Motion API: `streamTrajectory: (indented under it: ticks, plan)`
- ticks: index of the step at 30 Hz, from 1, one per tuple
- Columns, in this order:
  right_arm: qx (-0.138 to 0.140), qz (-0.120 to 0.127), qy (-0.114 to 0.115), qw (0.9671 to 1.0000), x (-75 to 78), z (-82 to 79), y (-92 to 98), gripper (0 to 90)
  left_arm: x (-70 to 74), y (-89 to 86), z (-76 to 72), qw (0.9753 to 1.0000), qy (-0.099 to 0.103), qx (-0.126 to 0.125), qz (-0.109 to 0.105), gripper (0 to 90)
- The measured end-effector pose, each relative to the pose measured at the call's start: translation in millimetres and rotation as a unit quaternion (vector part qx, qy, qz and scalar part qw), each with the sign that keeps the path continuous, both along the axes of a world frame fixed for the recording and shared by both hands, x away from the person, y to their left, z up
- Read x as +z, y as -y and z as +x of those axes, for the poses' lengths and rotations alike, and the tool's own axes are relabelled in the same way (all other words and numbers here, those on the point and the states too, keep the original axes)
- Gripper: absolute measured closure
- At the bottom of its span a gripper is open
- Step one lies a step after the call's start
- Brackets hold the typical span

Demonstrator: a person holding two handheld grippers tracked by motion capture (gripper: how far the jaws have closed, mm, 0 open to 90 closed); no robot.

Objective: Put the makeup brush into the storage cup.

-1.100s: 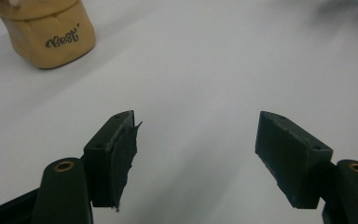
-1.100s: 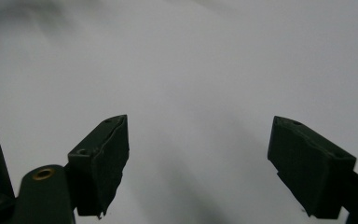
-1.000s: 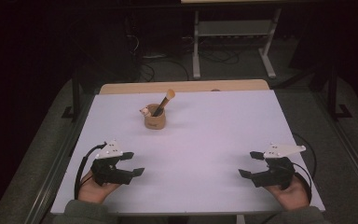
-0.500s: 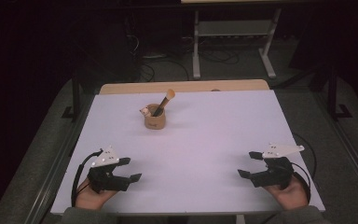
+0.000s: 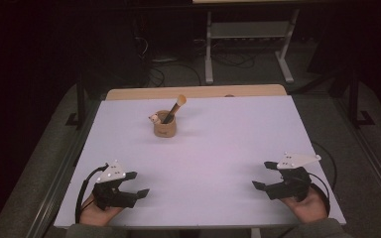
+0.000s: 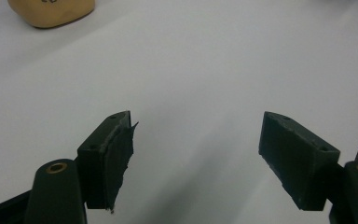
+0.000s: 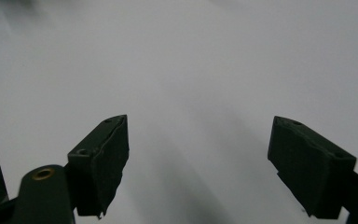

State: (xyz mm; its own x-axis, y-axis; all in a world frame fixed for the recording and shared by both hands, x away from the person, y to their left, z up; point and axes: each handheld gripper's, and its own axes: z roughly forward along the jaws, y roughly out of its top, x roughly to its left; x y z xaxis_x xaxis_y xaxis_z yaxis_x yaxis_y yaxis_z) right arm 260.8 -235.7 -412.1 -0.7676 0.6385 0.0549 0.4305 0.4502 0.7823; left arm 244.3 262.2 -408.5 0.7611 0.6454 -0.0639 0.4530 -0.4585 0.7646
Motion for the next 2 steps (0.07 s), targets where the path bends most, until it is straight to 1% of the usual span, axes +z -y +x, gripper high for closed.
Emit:
streamTrajectory:
  ticks: [2]
  plan:
    - [0.003,-0.001,-0.001,1.0000,-0.5,0.4,-1.2,19.5,0.5,-0.7,0.0,1.0000,0.002,0.001,0.000,25.1]
